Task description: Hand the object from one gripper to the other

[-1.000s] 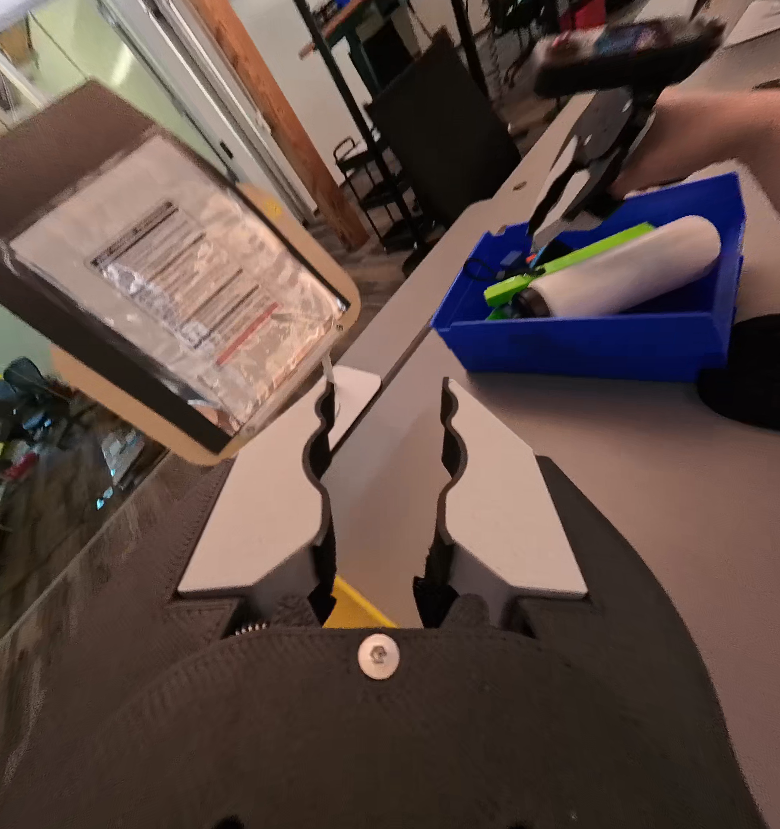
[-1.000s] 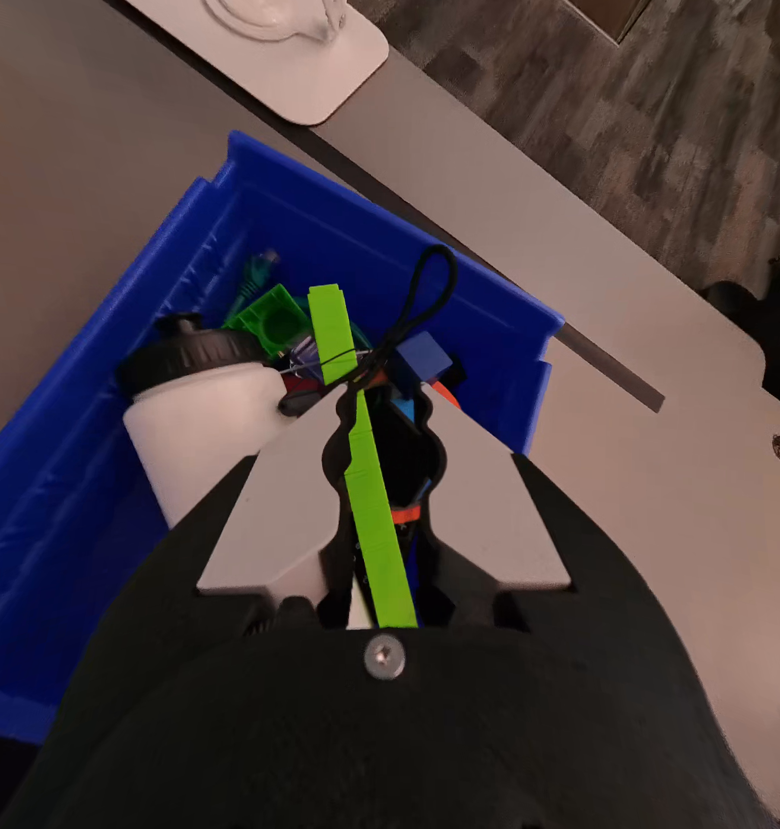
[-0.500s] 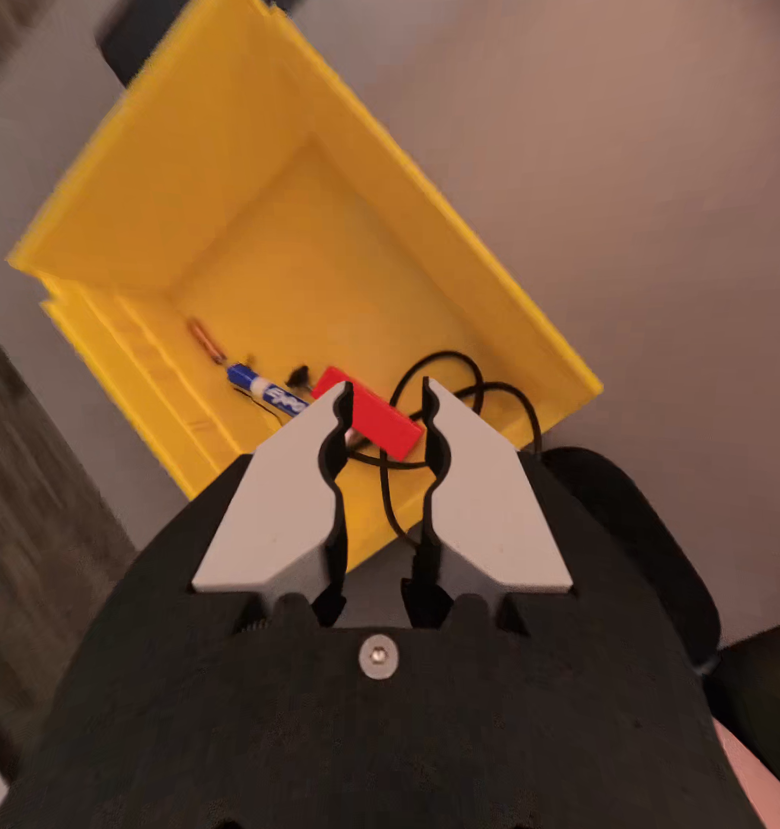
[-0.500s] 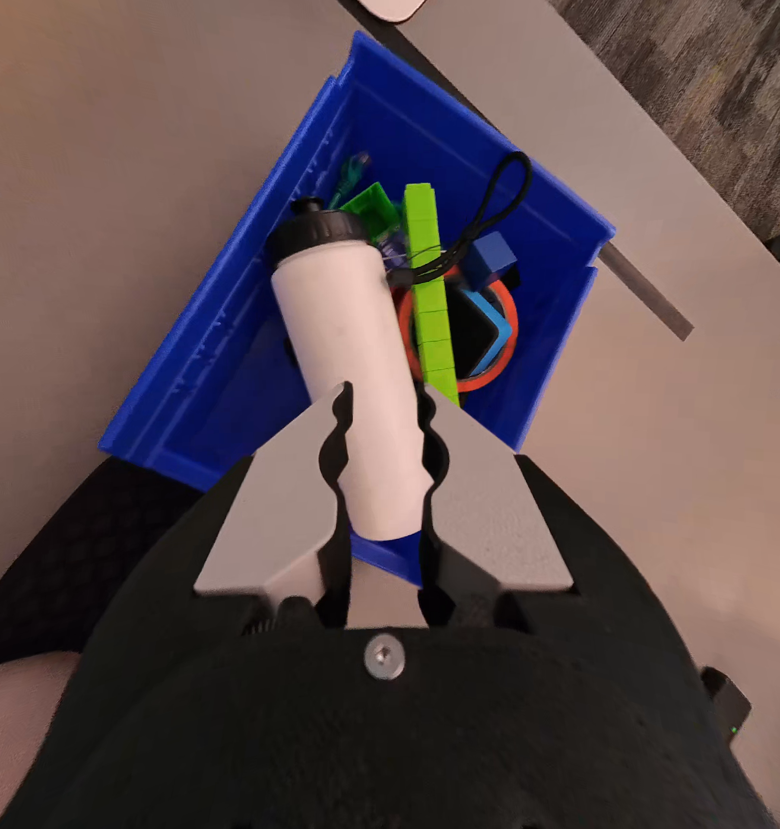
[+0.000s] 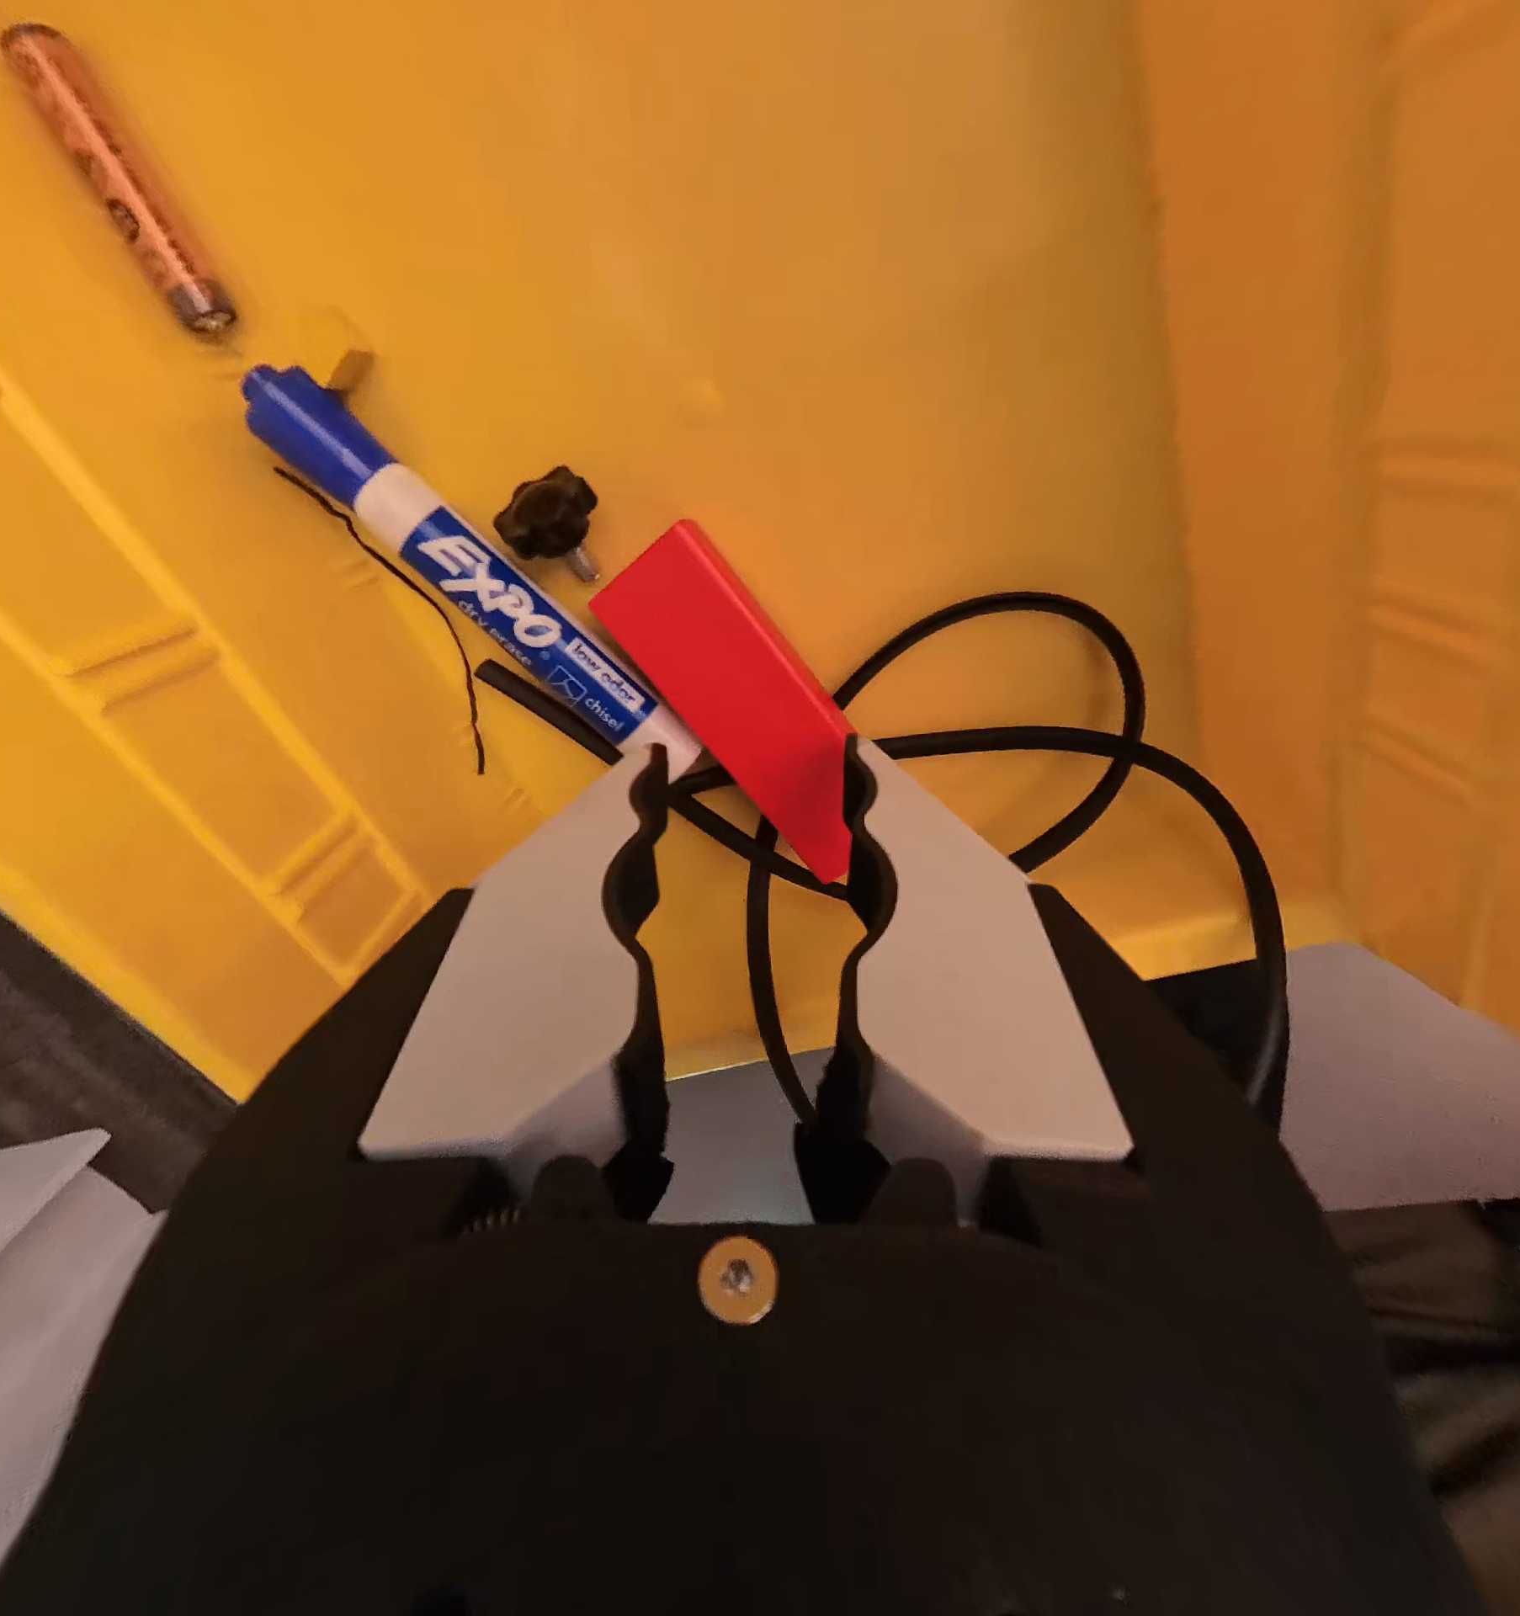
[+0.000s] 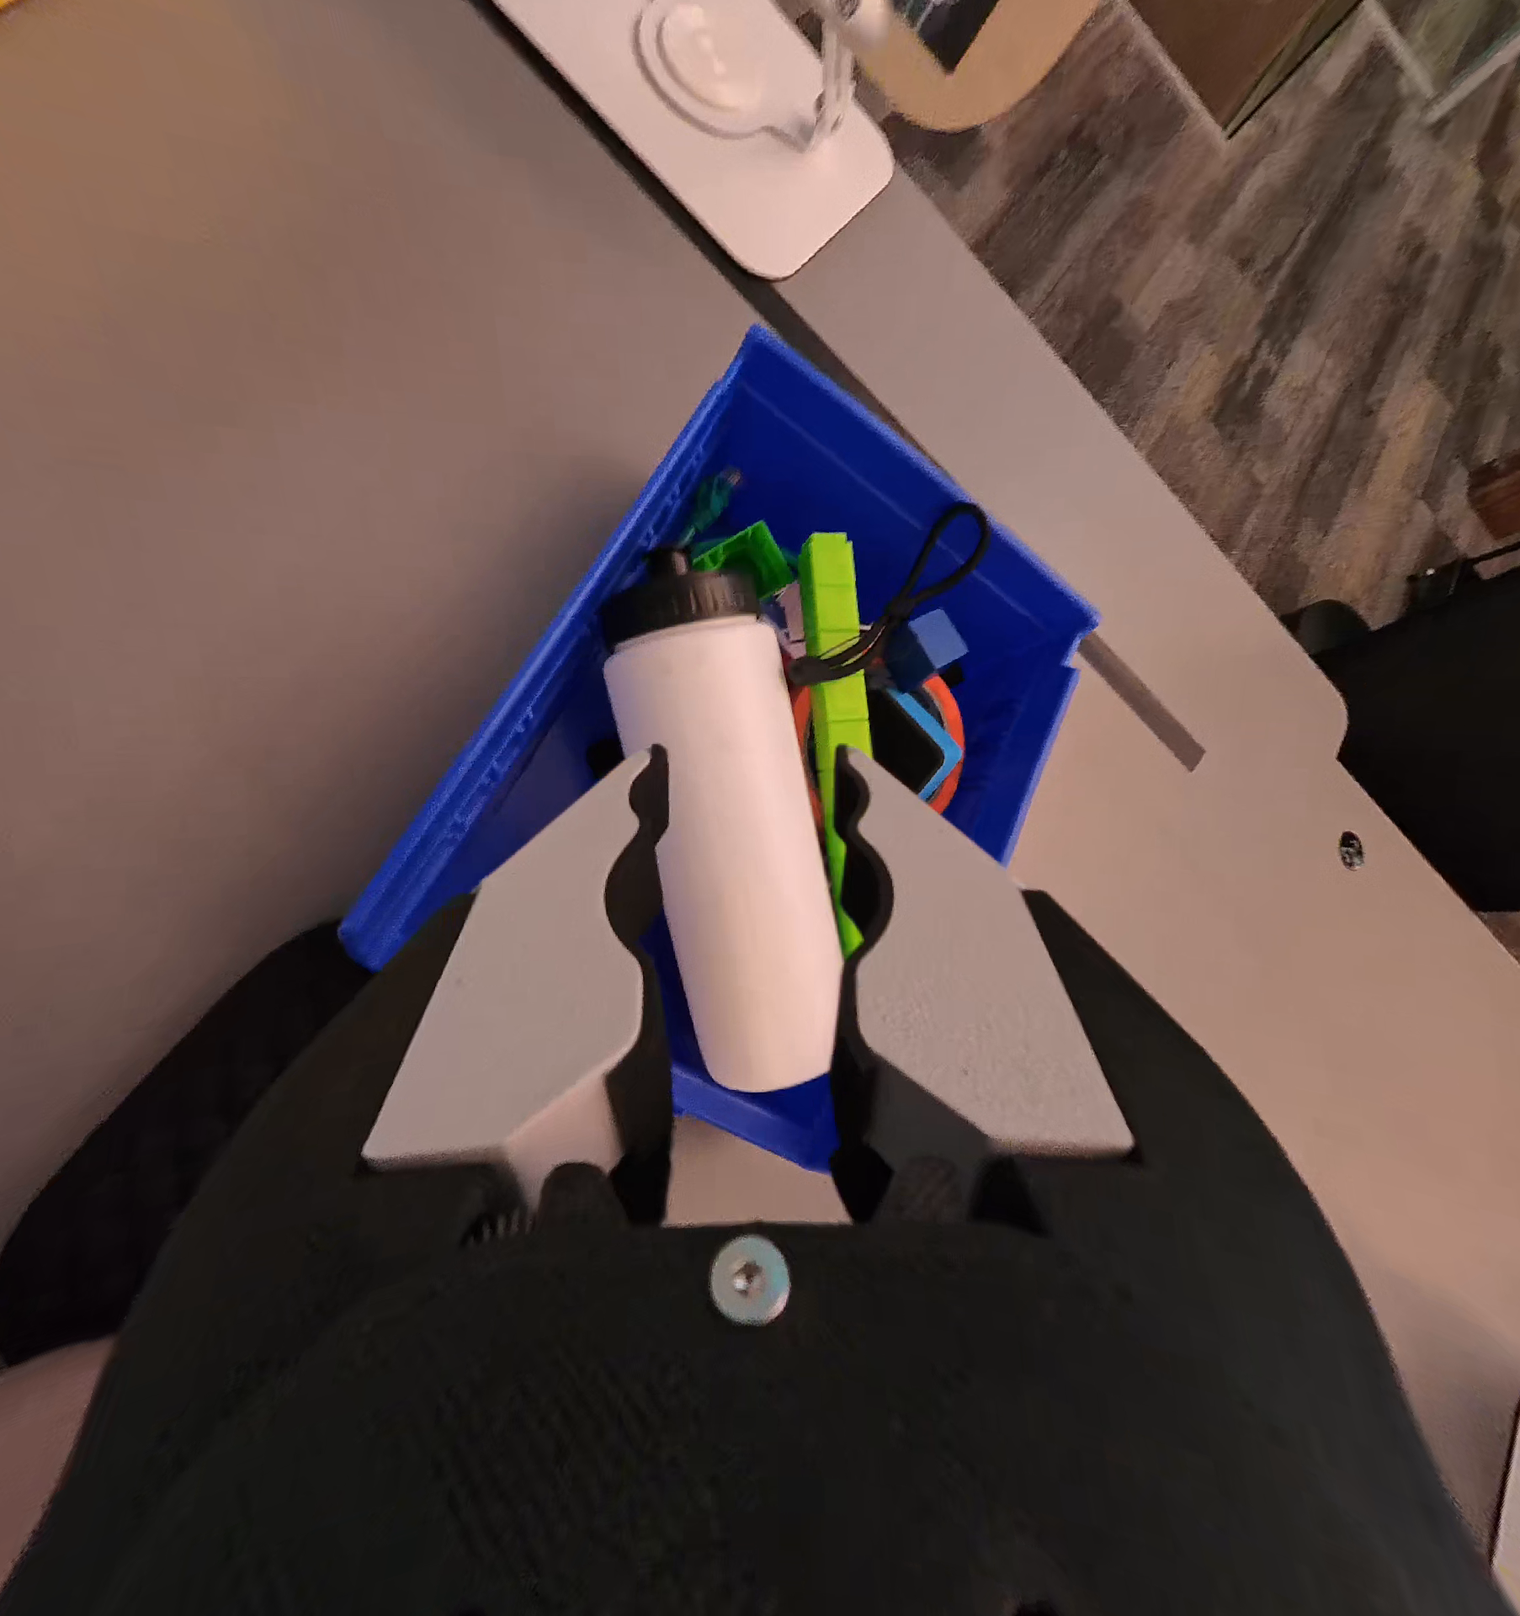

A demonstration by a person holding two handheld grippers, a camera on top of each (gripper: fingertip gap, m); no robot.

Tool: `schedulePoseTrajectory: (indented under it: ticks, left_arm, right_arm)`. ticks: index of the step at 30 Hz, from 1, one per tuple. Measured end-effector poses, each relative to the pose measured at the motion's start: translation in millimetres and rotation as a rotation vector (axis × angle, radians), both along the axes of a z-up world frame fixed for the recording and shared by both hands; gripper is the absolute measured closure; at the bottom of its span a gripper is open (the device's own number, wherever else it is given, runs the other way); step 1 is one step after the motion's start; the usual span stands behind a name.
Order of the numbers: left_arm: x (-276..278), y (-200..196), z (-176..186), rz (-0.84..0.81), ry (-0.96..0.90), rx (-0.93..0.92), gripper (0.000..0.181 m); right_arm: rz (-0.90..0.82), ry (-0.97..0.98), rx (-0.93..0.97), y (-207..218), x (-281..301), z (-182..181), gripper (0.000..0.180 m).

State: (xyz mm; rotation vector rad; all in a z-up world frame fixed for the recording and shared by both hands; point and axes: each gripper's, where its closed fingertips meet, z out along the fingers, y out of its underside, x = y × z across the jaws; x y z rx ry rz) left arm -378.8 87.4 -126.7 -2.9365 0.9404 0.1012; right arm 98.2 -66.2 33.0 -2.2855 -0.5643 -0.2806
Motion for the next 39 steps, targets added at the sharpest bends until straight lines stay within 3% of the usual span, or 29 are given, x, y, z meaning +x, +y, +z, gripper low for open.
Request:
schedulePoseTrajectory:
  ticks: [1, 7, 15, 19, 23, 27, 33, 37, 39]
  left_arm:
    - [-1.1, -0.8, -1.3, 0.012, 0.006, -0.007, 0.140]
    - [-1.1, -9.6, -11.7, 0.028, 0.017, -0.086, 0.138]
    - [0.9, -13.1, -10.9, 0.024, -0.025, -0.122, 0.150]
    - [-2.4, -7.1, -0.5, 0.001, -0.039, -0.073, 0.181]
    - [0.5, -11.6, 1.6, -0.016, -0.074, -0.087, 0.181]
    - [-1.5, -9.6, -3.2, 0.013, -0.059, -0.093, 0.170]
    - [15.3, -23.7, -3.1, -0.013, -0.114, -0.154, 0.124]
    - [6.8, -25.3, -12.0, -0.026, -0.009, -0.169, 0.120]
    - [3.8, -22.8, -18.1, -0.020, 0.032, -0.175, 0.132]
  right_arm:
    - [-0.023, -0.002, 0.020, 3.1, 0.3, 4.3, 0.137]
    - [-0.274, 0.014, 0.196, 24.4, 18.0, 37.4, 0.131]
    - [-0.331, 0.017, 0.222, 23.1, 22.9, 42.4, 0.129]
    - [-0.332, 0.015, 0.224, 21.3, 23.6, 43.2, 0.129]
    - [-0.328, 0.011, 0.215, 21.1, 24.5, 41.5, 0.129]
    - [-0.309, 0.025, 0.204, 21.0, 21.2, 39.0, 0.128]
    - [-0.278, 0.039, 0.203, 21.5, 17.7, 39.1, 0.128]
    - [-0.272, 0.035, 0.183, 23.7, 18.2, 34.6, 0.127]
    - [-0.262, 0.027, 0.165, 23.7, 17.3, 30.9, 0.127]
